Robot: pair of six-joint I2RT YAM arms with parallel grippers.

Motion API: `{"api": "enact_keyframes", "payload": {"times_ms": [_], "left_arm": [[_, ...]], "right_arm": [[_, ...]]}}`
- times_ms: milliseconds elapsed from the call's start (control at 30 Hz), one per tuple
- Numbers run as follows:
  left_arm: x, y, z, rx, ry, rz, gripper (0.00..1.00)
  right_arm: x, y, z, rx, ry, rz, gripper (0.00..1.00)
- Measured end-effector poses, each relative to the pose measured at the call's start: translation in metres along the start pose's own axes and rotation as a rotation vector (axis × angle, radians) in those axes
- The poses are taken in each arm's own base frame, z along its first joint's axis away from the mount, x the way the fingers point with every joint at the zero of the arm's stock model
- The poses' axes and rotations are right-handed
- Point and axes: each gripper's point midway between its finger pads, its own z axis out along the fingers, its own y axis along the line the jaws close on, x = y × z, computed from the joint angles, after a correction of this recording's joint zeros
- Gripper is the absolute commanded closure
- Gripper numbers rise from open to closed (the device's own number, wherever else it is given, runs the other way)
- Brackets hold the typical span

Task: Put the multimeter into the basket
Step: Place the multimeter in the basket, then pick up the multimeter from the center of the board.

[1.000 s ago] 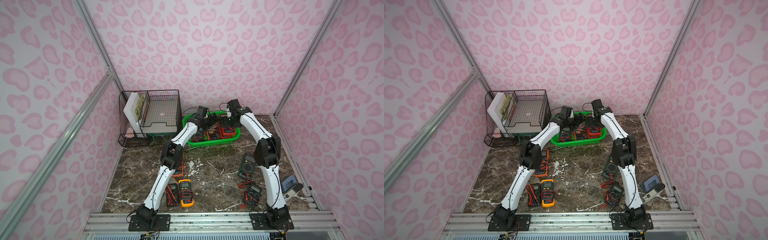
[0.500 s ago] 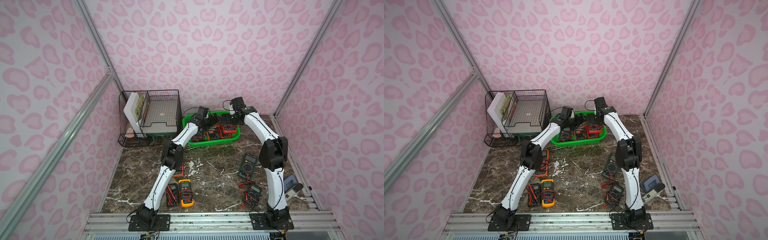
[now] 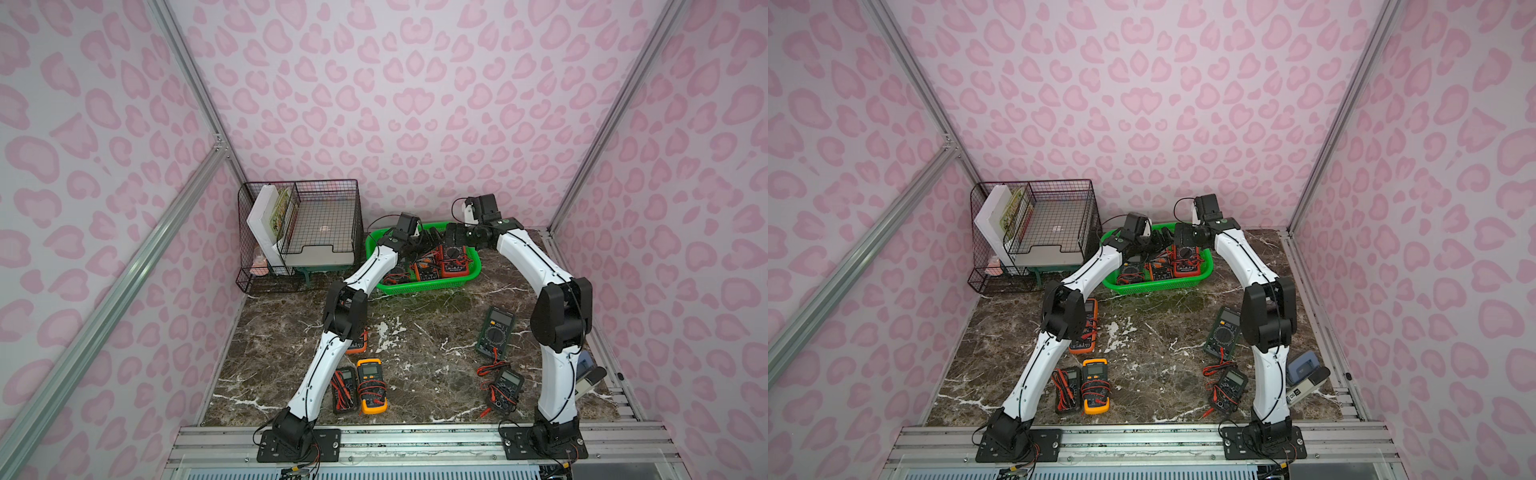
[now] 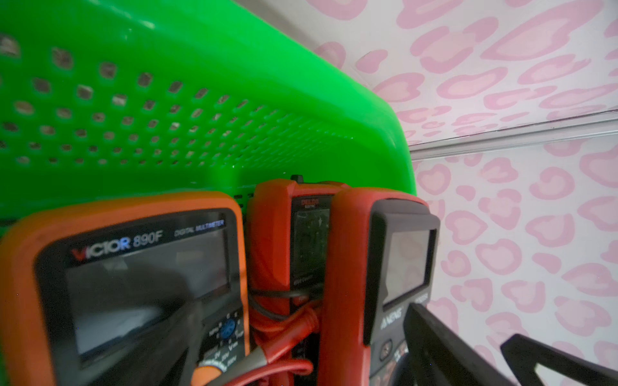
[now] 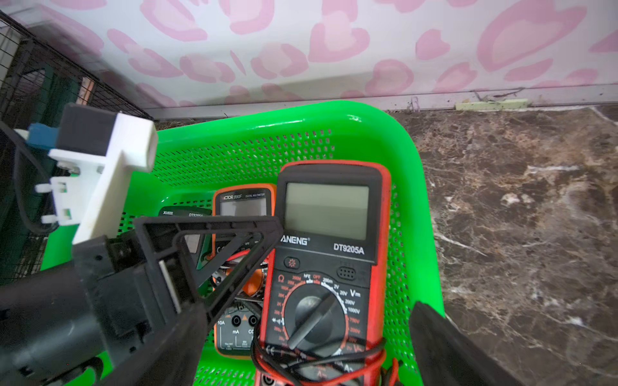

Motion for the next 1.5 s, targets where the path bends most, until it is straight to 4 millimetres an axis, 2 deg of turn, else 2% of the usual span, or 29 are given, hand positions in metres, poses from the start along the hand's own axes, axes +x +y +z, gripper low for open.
{"api": "enact_keyframes", "payload": {"times_ms": [200, 433, 600, 800, 1000, 1167, 1333, 1500], "left_arm": [[0.012, -0.015, -0.022, -0.016, 0.062, 0.008, 0.02], [0.006, -0.053, -0.069, 0.009, 0.048, 0.091, 0.01], [0.010, -0.064, -0.101, -0.021, 0.064, 0.155, 0.02], [0.023, -0.074, -0.152, -0.070, 0.080, 0.233, 0.02], [0.044, -0.063, -0.195, -0.144, 0.105, 0.265, 0.02], [0.065, -0.046, -0.230, -0.214, 0.126, 0.282, 0.01], [0.086, -0.025, -0.262, -0.278, 0.133, 0.298, 0.02], [0.106, -0.002, -0.284, -0.332, 0.144, 0.288, 0.01]], "right_arm": [[-0.008, -0.011, -0.024, 0.006, -0.039, 0.043, 0.00], [0.000, -0.029, -0.046, 0.017, -0.052, 0.104, 0.00], [0.021, -0.034, -0.060, 0.032, -0.026, 0.126, 0.00], [0.067, -0.051, -0.082, 0.096, 0.036, 0.168, 0.01], [0.122, -0.070, -0.098, 0.164, 0.109, 0.231, 0.00], [0.167, -0.083, -0.107, 0.215, 0.182, 0.286, 0.00], [0.201, -0.094, -0.111, 0.259, 0.229, 0.331, 0.00], [0.228, -0.099, -0.107, 0.284, 0.284, 0.360, 0.00]]}}
